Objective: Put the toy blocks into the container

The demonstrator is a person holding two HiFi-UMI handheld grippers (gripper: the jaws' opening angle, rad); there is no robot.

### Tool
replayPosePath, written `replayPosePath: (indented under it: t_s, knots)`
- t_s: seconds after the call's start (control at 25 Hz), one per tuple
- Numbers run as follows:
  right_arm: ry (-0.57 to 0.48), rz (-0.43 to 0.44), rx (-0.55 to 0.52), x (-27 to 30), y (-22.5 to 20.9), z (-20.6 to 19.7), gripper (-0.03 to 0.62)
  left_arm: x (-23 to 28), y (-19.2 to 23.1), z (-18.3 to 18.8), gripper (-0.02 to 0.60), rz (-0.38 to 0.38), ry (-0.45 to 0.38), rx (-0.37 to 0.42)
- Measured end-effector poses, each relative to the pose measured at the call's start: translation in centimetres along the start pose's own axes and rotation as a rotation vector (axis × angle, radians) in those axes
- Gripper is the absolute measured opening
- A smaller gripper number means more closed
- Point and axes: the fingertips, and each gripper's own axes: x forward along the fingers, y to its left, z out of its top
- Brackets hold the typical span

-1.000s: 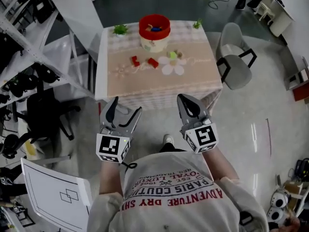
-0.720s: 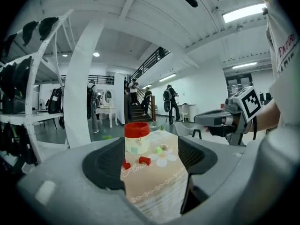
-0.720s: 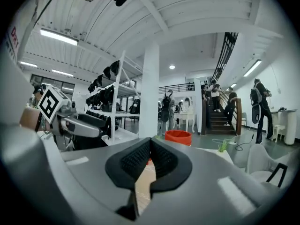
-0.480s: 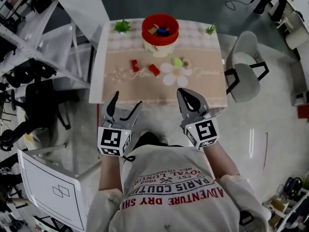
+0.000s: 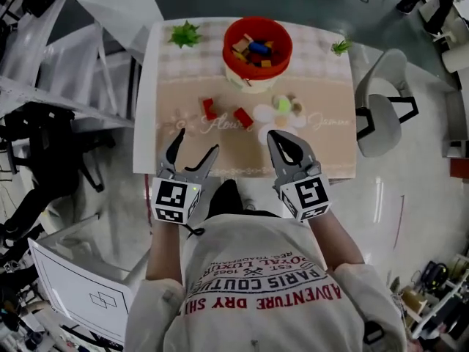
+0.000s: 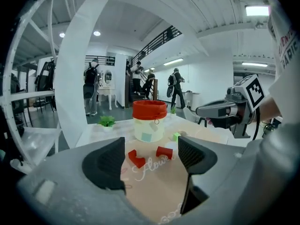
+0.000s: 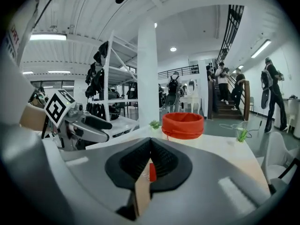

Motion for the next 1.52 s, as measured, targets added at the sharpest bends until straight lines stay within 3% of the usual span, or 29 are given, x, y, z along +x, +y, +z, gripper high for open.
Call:
replayPosePath:
  t_s: [0.2, 0.36, 0.48, 1.0, 1.16, 1.52]
  knots:
    - [0.072, -0.009, 0.028, 4.7, -1.2, -2.4, 0.002, 4.8, 3.1, -2.4, 0.356, -0.075, 0.065, 0.020]
    - [0.125, -0.027, 0.051, 7.8, -1.9, -4.3, 0.002, 8.1, 4.6, -4.5, 0.356, -0.157, 0.131, 0.089]
    - [0.163, -0.040, 0.075, 9.2, -2.2, -5.4, 0.002, 10.1, 5.1, -5.9, 0.358, -0.219, 0.194, 0.144]
    - [0.251, -0.066, 0.114, 13.6, -3.7, -8.4, 0.002, 15.8, 4.5, -10.4, 0.380, -0.443, 0.314, 0.220]
    - [0.257, -0.071, 0.113, 13.8, -4.0, -8.8, 0.002, 16.0, 4.6, -10.9, 0.327, -0.429, 0.315, 0.263]
    - [0.230, -0.063, 0.084, 12.7, -4.3, -7.2, 0.002, 14.9, 5.1, -7.9, 0.325, -0.353, 0.235, 0.202]
